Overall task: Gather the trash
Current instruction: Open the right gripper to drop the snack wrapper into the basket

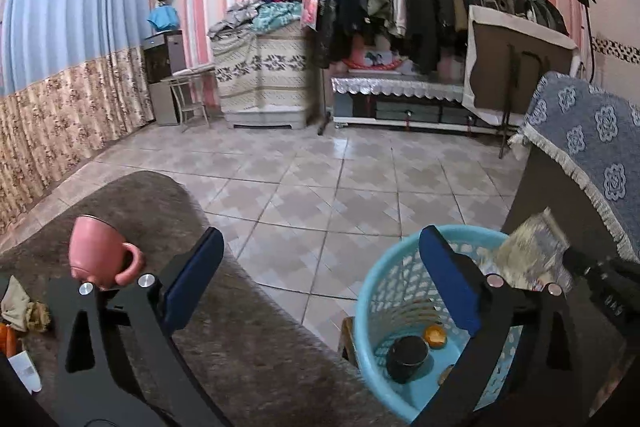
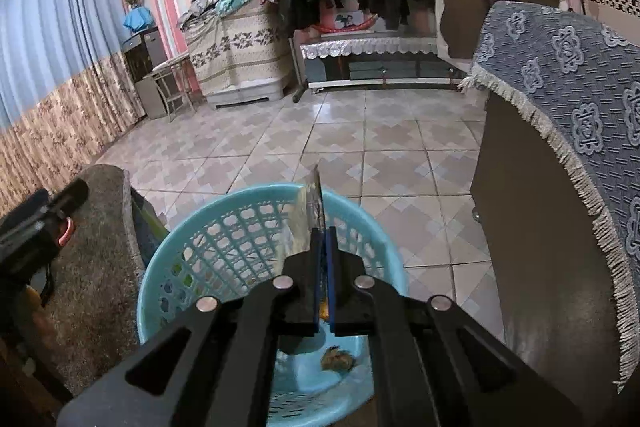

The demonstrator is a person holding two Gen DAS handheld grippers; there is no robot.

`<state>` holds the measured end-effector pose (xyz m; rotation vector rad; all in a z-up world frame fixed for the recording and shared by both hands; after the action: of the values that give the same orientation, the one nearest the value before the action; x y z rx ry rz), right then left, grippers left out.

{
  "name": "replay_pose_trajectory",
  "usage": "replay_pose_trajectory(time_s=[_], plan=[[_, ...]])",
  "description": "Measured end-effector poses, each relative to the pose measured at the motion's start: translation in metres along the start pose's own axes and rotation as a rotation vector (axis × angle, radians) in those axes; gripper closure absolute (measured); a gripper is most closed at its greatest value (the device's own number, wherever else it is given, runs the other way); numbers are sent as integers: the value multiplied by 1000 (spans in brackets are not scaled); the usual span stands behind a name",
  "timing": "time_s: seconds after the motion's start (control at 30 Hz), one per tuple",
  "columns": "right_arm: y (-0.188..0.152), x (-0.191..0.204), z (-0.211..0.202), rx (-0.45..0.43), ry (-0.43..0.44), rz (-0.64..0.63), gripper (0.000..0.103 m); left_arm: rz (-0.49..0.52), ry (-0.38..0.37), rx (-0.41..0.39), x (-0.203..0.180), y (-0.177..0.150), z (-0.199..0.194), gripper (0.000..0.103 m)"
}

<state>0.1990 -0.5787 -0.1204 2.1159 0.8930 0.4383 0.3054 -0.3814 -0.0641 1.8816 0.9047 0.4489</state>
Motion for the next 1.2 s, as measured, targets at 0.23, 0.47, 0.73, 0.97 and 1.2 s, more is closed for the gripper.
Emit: replay_pose_trajectory(time_s=[0.23, 0.47, 0.73, 0.97, 1.2], plan=[[-4, 15, 8, 8, -25, -45, 35, -66, 1, -2, 17, 2, 0, 7], [-1, 18, 0, -31, -46, -46, 12, -59, 8, 1, 18, 1, -2, 7], [11, 35, -23, -103, -59, -69, 7, -59, 36, -24, 34, 10, -29, 7], [13, 60, -43, -137, -25, -71, 7, -63, 112, -48, 71, 5, -78, 6], [11, 105, -67, -180, 41, -110, 7, -94, 214, -51, 127, -17, -131, 6]])
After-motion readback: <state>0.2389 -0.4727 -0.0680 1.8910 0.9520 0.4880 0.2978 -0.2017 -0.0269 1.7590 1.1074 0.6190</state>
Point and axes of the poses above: each gripper's, at about its wrist camera, not at the fingertips, and z roughly the way its jaws point, x to its left, y to its top, the point moved 10 cm from there along z, roughly the way its jaws point, and after that the axes turned 13 degrees about -y, right-handed, at the moved point
